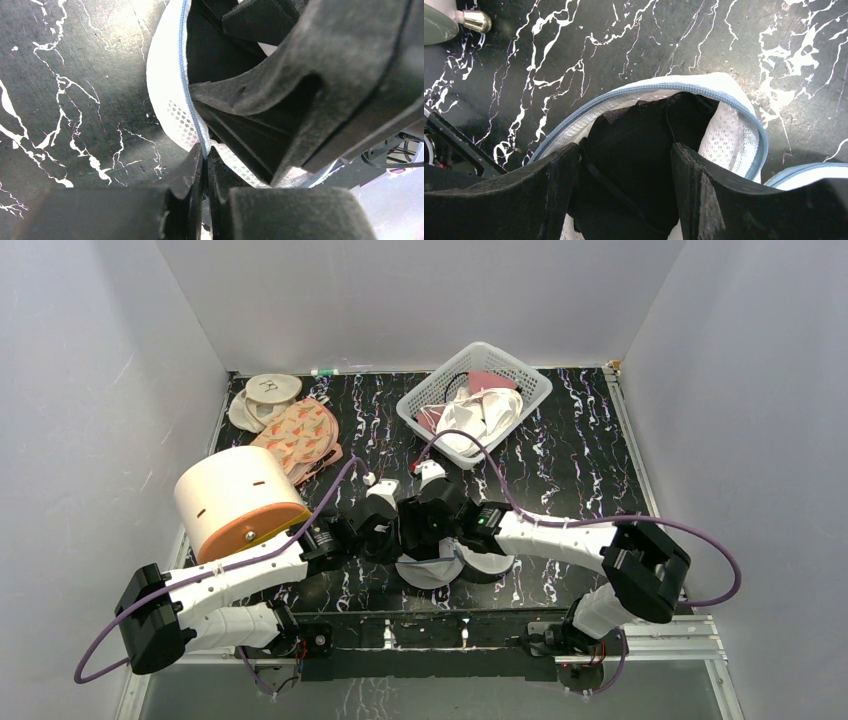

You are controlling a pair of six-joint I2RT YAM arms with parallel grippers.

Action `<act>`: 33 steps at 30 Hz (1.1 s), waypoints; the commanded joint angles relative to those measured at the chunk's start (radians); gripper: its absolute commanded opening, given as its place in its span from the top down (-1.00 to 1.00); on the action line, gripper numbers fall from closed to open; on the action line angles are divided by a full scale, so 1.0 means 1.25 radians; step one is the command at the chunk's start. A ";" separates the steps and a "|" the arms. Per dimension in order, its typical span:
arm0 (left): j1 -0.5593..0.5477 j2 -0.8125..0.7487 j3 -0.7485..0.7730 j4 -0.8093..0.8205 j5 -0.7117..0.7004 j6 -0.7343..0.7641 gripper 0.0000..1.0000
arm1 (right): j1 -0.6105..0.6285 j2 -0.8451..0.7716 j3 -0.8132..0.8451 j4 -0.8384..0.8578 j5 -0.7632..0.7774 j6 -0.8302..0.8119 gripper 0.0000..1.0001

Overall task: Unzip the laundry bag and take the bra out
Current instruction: Pick up the bra from the laundry bag.

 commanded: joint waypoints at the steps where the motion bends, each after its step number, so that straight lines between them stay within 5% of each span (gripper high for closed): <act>1: 0.002 -0.014 -0.006 0.008 0.016 -0.013 1.00 | 0.016 0.028 0.041 0.046 0.030 -0.014 -0.37; 3: 0.002 -0.013 -0.011 0.022 0.021 -0.010 1.00 | 0.018 0.040 0.046 0.049 0.047 -0.014 -0.30; 7: 0.002 -0.028 -0.007 0.001 0.011 -0.017 1.00 | 0.018 -0.008 0.048 0.034 0.070 -0.007 0.60; 12: 0.001 -0.027 -0.001 -0.021 -0.013 -0.010 1.00 | 0.018 -0.085 0.028 0.035 0.074 -0.009 0.98; 33: 0.002 -0.027 0.029 -0.033 -0.019 0.021 1.00 | 0.017 -0.319 0.040 0.021 0.017 0.045 1.00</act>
